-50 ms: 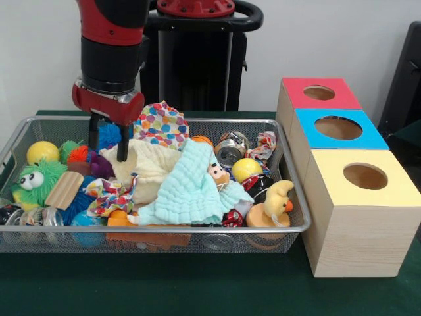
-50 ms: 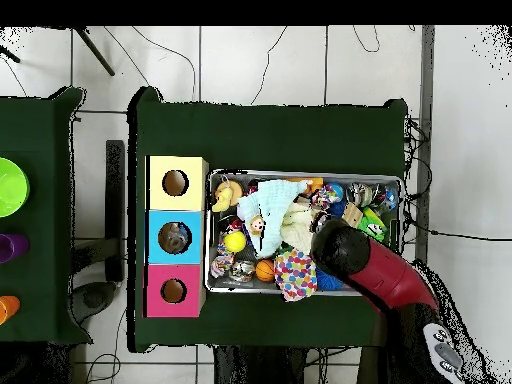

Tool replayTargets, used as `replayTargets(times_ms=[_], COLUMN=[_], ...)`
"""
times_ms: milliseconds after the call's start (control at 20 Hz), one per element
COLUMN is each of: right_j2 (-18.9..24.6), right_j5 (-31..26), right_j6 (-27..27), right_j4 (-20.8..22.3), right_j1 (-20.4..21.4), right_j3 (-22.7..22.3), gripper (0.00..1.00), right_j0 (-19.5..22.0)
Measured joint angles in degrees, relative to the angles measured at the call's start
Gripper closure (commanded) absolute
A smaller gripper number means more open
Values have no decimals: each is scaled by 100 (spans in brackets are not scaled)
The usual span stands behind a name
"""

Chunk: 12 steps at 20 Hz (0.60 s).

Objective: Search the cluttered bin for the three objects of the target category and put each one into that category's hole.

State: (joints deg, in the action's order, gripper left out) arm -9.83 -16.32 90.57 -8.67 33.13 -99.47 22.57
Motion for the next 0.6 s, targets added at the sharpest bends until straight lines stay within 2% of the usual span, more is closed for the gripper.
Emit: replayTargets(times_ms=[600], right_j2=[202], right_j5=[-146], right_j6=[0], right_j4=[250], right_j1=[-4], right_j3=[302], gripper=[0], right_j0=[296])
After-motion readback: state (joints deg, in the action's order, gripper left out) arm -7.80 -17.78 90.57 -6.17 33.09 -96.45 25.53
